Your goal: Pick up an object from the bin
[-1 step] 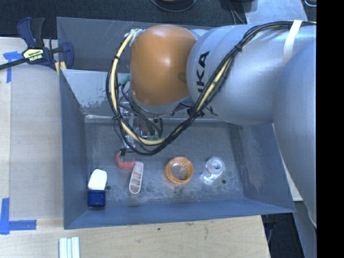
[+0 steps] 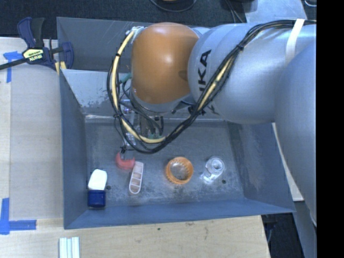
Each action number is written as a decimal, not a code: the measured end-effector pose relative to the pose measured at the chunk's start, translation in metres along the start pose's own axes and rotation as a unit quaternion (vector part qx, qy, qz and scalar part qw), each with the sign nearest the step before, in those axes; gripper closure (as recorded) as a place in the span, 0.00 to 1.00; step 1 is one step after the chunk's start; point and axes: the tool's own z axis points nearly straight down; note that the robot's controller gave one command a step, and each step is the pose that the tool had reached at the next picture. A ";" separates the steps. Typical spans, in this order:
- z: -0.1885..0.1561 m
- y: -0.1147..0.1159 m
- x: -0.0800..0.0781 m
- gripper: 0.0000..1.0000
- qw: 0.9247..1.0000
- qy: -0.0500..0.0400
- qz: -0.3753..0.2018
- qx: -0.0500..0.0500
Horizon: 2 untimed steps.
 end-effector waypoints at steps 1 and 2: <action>0.114 -0.033 0.014 0.00 0.993 0.001 -0.118 0.001; 0.042 -0.034 0.015 0.00 0.970 -0.004 -0.243 0.000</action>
Offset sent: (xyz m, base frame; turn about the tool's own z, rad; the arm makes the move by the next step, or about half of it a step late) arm -0.0175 -0.0341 -0.0446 -0.4942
